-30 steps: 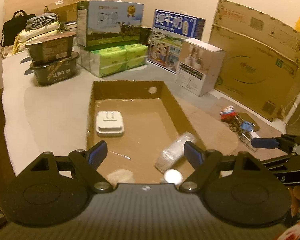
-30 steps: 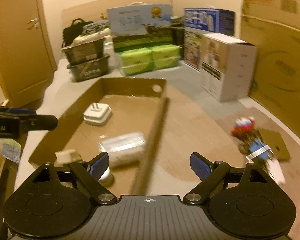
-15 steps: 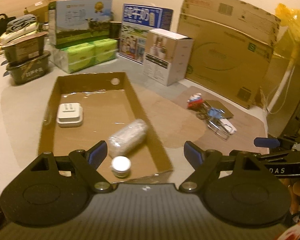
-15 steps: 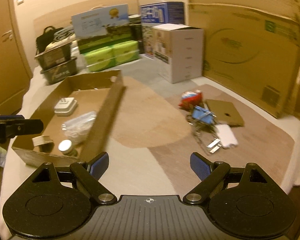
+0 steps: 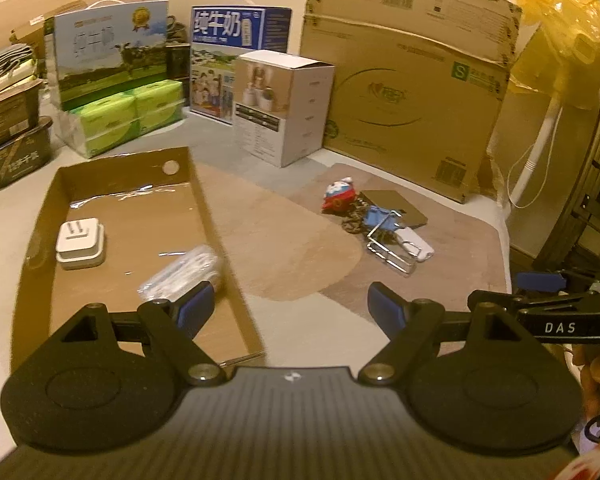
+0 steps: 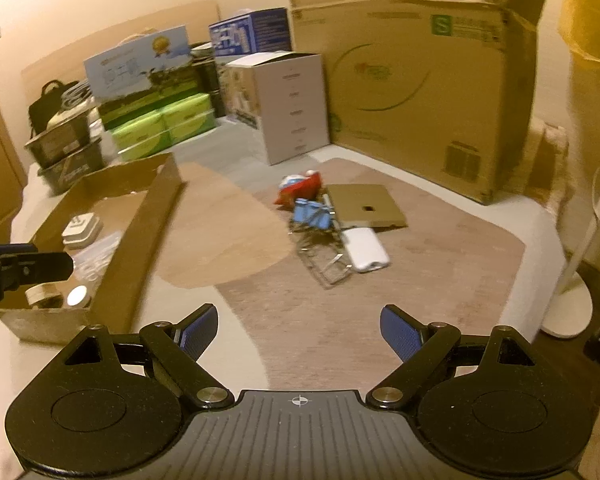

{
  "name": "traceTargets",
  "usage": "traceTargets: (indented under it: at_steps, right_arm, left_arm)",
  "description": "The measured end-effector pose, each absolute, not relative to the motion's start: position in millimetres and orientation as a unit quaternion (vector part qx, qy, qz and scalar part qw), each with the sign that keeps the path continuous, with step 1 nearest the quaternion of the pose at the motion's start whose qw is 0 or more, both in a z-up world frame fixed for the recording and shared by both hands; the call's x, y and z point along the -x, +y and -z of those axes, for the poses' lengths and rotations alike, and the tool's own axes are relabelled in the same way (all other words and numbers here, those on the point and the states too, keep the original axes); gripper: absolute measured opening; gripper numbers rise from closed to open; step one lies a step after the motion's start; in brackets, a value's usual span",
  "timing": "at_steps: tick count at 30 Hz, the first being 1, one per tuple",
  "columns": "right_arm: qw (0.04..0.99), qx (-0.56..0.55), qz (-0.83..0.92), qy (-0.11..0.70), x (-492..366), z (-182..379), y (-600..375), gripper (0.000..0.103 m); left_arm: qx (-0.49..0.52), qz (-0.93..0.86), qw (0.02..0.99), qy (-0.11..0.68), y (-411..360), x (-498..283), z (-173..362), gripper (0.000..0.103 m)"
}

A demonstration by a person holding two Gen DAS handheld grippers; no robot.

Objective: Organize rigid objects
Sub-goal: 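Move both open tools from the tray over to the items on the rug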

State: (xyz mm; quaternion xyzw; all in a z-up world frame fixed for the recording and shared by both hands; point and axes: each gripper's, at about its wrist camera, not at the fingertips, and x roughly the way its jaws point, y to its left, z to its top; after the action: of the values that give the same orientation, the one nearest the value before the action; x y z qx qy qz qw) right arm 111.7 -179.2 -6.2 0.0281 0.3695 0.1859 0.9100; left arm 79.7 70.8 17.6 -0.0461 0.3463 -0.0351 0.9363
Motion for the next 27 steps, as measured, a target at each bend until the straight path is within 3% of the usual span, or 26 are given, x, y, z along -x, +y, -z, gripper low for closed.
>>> traceTargets:
  at_steps: [27]
  right_arm:
    - [0.916, -0.038, -0.156, 0.367, -139.1, 19.7, -236.9, 0.088]
  left_arm:
    - [0.021, 0.070, 0.931, 0.359, 3.3, -133.8, 2.2, 0.082]
